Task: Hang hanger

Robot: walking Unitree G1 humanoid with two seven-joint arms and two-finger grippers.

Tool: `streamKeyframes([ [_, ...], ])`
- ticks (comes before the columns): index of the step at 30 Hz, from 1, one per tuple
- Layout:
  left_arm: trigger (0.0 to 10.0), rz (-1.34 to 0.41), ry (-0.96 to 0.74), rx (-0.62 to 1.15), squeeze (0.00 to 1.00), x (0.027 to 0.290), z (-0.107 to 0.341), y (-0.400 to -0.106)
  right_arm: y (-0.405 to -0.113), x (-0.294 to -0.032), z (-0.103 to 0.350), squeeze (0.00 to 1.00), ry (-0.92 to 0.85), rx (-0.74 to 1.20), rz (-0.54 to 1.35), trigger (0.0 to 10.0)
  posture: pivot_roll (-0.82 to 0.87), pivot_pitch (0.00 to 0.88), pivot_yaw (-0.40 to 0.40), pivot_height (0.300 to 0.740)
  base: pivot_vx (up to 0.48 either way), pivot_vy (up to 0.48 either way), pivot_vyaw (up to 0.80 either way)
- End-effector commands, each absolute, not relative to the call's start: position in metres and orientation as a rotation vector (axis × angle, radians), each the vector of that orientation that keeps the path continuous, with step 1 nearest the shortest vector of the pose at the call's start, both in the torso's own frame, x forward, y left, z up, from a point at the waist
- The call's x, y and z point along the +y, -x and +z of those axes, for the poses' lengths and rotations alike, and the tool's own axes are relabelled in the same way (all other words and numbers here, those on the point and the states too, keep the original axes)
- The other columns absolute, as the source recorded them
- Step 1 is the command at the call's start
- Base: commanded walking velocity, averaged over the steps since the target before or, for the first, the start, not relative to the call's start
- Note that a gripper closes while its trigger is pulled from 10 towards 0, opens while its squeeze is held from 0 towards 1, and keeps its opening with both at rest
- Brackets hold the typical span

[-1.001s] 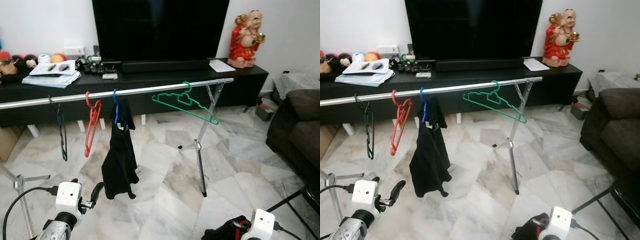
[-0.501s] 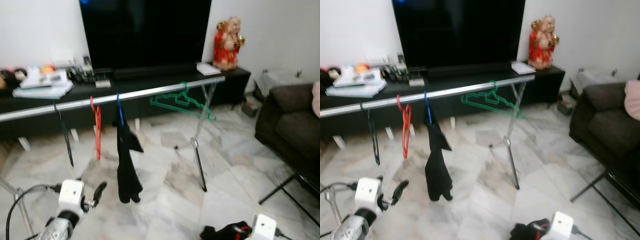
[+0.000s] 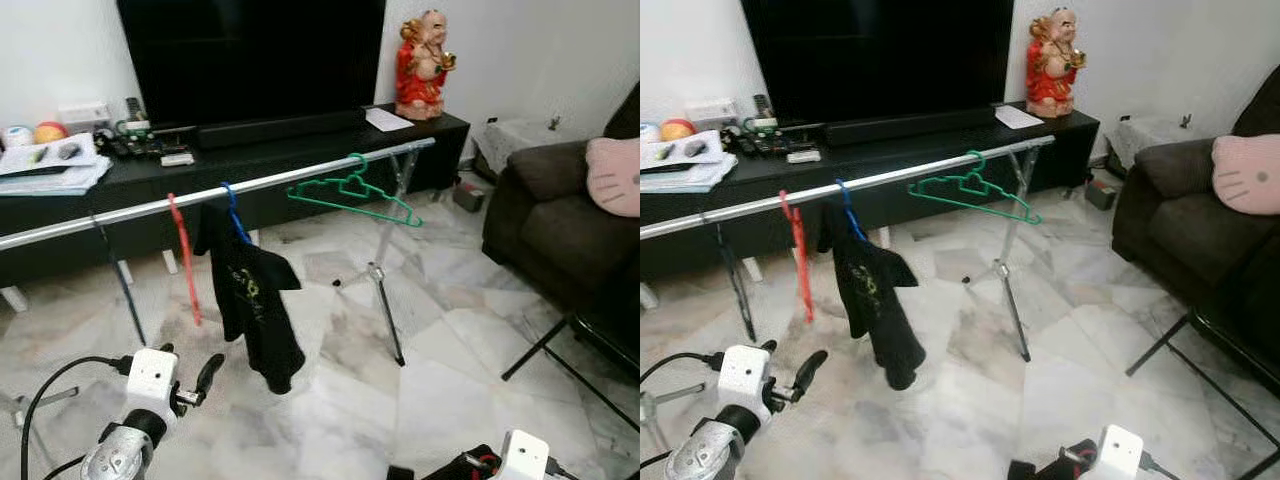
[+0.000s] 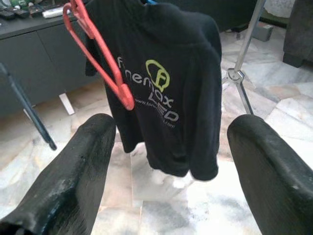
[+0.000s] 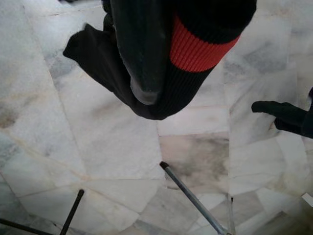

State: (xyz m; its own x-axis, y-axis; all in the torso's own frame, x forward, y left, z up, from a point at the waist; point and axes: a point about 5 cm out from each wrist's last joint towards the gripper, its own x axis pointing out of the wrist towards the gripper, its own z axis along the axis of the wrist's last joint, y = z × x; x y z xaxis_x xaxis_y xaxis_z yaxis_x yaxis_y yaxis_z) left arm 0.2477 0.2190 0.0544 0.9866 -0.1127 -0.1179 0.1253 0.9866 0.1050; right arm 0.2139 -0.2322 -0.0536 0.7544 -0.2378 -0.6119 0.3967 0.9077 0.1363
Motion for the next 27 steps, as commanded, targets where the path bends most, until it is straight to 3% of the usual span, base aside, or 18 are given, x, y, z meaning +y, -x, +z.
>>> streamKeyframes([
  [1, 10.0, -0.141, -0.100, 0.098, 0.00, 0.213, 0.059, -0.249, -0.218, -0.243, -0.047, 0.00, -0.250, 0.580, -0.389, 10.0, 0.02, 0.000, 0.009, 0.740, 0.000, 0.000, 0.00],
  [9, 10.0, -0.137, -0.105, 0.101, 0.00, 0.213, 0.060, -0.249, -0.250, -0.257, -0.005, 0.00, -0.180, 0.270, -0.447, 10.0, 0.02, 0.000, 0.008, 0.740, 0.000, 0.000, 0.00],
  [14, 10.0, -0.135, -0.100, 0.102, 0.00, 0.211, 0.059, -0.246, -0.250, -0.260, 0.015, 0.00, -0.089, 0.107, -0.451, 10.0, 0.01, 0.000, 0.007, 0.740, 0.000, 0.000, 0.00],
  [20, 10.0, -0.132, -0.088, 0.108, 0.00, 0.208, 0.057, -0.244, -0.245, -0.256, 0.034, 0.00, -0.032, -0.022, -0.430, 10.0, -0.01, 0.000, 0.002, 0.740, 0.000, 0.000, 0.00],
  [27, 10.0, -0.120, -0.077, 0.087, 0.00, 0.205, 0.060, -0.246, -0.247, -0.248, 0.039, 0.00, -0.028, -0.034, -0.395, 10.0, -0.01, 0.000, -0.008, 0.740, 0.000, 0.000, 0.00],
])
